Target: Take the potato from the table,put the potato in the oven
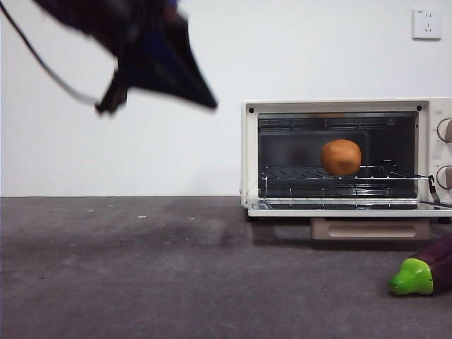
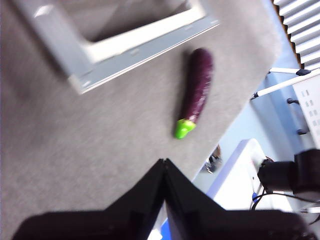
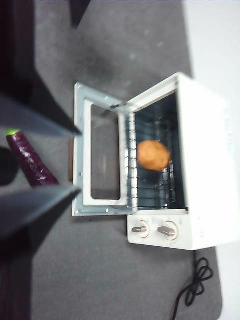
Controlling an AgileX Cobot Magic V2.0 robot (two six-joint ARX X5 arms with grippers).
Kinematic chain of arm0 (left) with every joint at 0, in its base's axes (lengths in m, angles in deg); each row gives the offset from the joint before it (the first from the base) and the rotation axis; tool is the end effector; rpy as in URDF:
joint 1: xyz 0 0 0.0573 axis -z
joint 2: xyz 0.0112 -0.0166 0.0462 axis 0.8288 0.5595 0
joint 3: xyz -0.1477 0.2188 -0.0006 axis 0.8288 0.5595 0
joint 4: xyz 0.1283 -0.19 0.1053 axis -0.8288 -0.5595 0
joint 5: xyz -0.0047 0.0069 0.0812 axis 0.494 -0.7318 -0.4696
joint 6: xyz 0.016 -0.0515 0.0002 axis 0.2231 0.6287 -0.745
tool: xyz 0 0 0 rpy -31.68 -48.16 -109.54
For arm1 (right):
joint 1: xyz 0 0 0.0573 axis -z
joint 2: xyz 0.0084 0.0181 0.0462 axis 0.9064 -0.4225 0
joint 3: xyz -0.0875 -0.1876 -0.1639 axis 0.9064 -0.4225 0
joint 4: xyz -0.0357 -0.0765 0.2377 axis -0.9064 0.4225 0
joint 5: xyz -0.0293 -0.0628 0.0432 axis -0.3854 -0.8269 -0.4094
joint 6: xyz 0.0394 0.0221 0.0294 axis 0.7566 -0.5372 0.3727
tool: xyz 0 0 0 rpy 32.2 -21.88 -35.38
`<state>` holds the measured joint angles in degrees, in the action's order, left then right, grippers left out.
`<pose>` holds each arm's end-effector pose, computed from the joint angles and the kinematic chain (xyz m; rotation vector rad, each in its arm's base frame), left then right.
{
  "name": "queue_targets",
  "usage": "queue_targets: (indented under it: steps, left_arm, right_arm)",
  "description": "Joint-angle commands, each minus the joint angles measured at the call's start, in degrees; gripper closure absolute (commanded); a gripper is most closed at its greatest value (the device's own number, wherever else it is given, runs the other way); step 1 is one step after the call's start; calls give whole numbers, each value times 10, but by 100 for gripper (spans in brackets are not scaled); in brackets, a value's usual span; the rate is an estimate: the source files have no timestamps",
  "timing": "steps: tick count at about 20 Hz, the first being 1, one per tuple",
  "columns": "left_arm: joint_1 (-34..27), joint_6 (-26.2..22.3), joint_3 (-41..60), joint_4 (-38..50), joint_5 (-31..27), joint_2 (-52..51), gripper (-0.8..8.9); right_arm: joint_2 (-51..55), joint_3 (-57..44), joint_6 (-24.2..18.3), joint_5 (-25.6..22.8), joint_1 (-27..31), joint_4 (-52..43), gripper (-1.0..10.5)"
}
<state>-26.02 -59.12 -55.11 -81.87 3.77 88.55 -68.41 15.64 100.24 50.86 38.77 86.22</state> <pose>0.2657 -0.1729 0.2558 -0.3080 1.1384 -0.9067 0.0180 0.0007 0.4066 0.1261 0.4291 0.1331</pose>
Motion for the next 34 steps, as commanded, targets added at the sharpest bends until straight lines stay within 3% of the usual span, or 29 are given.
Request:
queue_targets:
  steps: [1,9,19,27,31,34]
  left_arm:
    - [-14,45,5,26,44,47,821]
    - [-27,139,5,122,61,157,821]
    - [-28,212,4,198,62,238,821]
    - [-27,333,4,322,77,281,821]
    - [-25,337,2,323,79,293,821]
    - [-25,343,2,344,112,293,821]
  right_arm:
    - [20,4,18,0,-1,0,856]
    - [37,39,20,-21,0,33,920]
    - [37,94,16,-41,0,60,958]
    - [37,104,17,-61,0,89,958]
    - [37,104,18,-61,0,89,958]
    - [37,104,18,-61,0,89,958]
